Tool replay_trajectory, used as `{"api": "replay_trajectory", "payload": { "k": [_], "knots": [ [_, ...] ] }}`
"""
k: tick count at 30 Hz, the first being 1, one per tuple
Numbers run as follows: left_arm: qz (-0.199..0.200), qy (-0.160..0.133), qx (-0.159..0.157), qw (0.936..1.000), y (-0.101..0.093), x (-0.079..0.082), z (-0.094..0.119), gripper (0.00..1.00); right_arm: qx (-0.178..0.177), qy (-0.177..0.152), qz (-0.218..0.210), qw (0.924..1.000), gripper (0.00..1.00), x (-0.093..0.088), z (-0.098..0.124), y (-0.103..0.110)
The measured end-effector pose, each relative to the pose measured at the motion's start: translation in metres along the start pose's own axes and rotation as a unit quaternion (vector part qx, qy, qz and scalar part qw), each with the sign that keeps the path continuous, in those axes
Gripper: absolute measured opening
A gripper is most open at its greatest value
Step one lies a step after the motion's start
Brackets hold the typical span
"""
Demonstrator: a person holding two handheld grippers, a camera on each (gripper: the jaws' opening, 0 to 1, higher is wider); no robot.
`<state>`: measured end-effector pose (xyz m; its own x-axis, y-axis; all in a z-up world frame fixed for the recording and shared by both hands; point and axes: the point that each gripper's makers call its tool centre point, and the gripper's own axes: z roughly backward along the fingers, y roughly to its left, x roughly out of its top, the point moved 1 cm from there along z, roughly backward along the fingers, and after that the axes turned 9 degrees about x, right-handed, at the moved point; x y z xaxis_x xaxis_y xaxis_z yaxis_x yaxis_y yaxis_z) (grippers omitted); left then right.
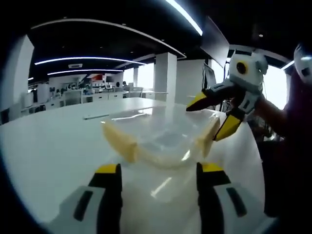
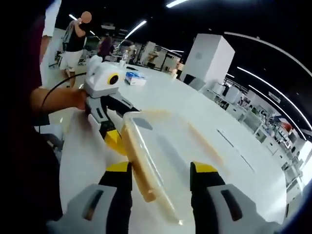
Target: Snap each plastic latch of the storage box into its locked position after aligning the lid with the box until every specified latch is closed and the lid sits flush.
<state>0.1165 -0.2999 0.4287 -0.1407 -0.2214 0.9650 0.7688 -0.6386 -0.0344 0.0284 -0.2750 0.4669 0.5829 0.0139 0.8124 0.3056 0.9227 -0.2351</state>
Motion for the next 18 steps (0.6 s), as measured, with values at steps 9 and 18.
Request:
{"api": "replay_trajectory", "payload": {
  "k": [9,18],
  "knots": [
    [-0.013,-0.006,-0.005,0.9999,0.0012,0.0003,0.0006,0.62,0.022,-0.014,-0.024,0.9994,0.43,0.0035,0.0014,0.0004],
    [-0.025,-0.004,-0.009,0.9996,-0.0004,0.0009,0.0003,0.63,0.001,-0.015,-0.006,0.9999,0.49,0.0064,-0.0004,-0.0048]
  ]
}}
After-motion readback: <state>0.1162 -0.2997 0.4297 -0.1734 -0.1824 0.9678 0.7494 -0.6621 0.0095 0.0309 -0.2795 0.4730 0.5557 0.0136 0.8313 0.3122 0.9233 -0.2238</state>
